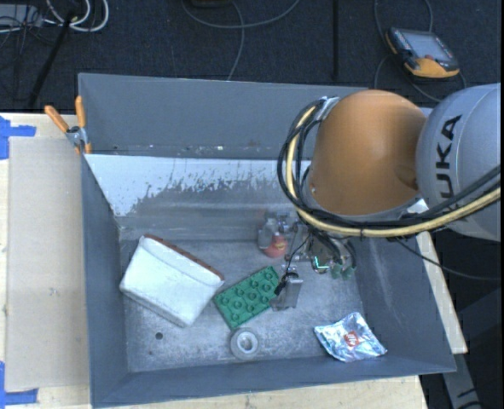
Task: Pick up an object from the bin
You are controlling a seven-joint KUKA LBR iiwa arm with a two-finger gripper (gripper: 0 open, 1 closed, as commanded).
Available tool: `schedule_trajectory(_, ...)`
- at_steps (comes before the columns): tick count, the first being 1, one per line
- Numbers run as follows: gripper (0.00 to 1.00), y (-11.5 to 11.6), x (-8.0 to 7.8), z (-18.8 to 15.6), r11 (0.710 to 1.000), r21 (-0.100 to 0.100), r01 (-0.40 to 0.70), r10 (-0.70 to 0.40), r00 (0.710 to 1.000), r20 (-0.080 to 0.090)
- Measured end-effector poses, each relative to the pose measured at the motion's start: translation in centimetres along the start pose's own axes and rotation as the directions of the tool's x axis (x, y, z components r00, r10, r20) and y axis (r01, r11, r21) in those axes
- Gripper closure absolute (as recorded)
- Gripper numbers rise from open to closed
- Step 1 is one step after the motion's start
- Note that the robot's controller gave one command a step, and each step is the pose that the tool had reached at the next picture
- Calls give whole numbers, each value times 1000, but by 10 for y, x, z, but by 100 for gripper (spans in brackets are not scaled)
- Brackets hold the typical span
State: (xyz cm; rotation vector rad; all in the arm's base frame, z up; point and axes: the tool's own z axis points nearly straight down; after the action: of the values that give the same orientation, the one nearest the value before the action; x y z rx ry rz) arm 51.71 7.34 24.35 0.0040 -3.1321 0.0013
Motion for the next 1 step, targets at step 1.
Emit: schedule_trajectory(1, 0, -27, -27, 177, 953, 1, 301, -301, 953, 2)
